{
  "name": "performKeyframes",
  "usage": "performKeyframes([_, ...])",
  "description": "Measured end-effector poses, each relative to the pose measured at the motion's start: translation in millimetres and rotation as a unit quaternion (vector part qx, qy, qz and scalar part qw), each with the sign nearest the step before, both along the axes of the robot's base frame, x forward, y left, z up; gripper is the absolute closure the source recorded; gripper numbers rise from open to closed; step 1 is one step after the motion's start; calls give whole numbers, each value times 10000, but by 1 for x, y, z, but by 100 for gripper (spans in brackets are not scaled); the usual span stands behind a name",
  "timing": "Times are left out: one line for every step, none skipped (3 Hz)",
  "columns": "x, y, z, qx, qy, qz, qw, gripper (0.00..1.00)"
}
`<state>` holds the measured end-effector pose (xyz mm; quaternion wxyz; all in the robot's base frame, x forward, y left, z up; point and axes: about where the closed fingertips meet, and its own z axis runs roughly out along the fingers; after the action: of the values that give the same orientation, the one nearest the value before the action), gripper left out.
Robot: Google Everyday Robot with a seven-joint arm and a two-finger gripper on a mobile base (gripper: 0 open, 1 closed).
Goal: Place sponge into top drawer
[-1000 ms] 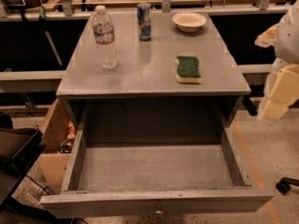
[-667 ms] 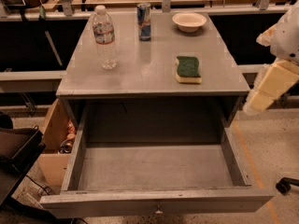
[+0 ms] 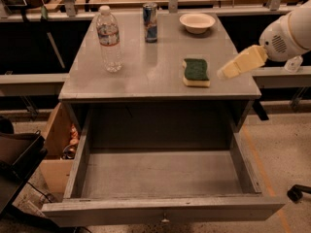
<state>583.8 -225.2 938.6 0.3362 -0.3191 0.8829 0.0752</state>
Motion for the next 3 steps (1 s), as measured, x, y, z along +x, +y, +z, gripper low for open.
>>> performKeyframes([46,-6,-5,525,-183,-855,9948,0])
performKeyframes([69,-13,-9,999,-221,-1665,9807,0])
performKeyframes([70,-12,-6,1250,-125,-1927,9732,0])
